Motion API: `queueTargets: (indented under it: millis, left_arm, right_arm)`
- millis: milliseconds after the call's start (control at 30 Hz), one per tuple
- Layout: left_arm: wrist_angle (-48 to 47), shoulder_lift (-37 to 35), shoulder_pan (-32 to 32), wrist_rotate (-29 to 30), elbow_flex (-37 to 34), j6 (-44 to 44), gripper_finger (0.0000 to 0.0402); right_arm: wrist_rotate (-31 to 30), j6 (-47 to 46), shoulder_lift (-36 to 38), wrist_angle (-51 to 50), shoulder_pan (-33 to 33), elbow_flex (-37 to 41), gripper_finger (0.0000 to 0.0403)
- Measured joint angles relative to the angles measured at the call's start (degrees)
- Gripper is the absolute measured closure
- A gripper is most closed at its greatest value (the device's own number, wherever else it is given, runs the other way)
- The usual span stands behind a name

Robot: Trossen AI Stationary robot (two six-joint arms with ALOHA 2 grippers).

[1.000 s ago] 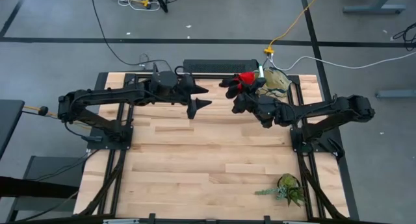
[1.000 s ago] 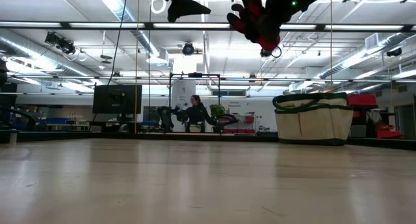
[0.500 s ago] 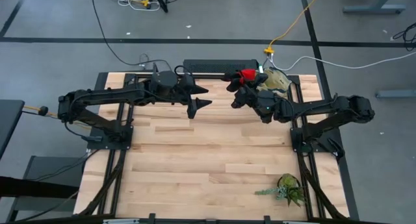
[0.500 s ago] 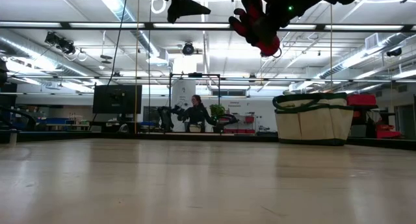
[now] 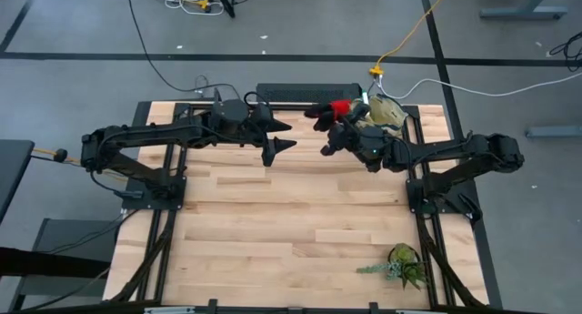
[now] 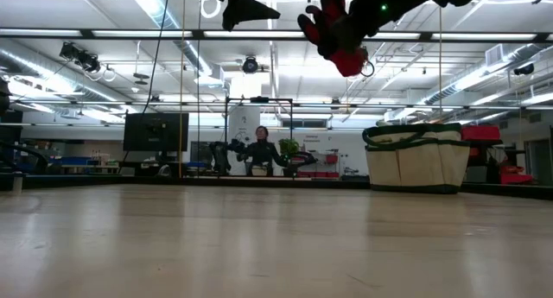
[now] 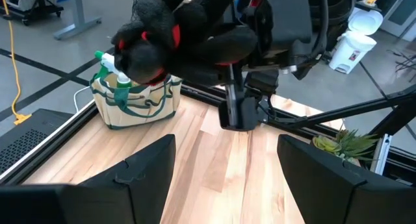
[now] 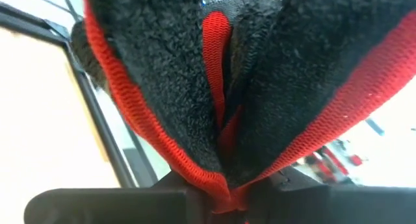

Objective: Pick & Place Garden tools in Gardening bag
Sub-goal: Put the red gloves into the gardening bag

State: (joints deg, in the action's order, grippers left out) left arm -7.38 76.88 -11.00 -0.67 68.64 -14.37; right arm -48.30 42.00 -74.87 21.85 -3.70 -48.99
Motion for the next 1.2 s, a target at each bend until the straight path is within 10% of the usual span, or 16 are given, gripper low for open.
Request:
queueTargets:
  millis: [1200]
  left_arm:
    - [0.14, 0.02, -0.02, -0.02, 0.02, -0.02, 0.0124]
  right_arm:
    - [19.16, -25.37, 9.02, -16.68, -9.0, -0.04, 0.0344]
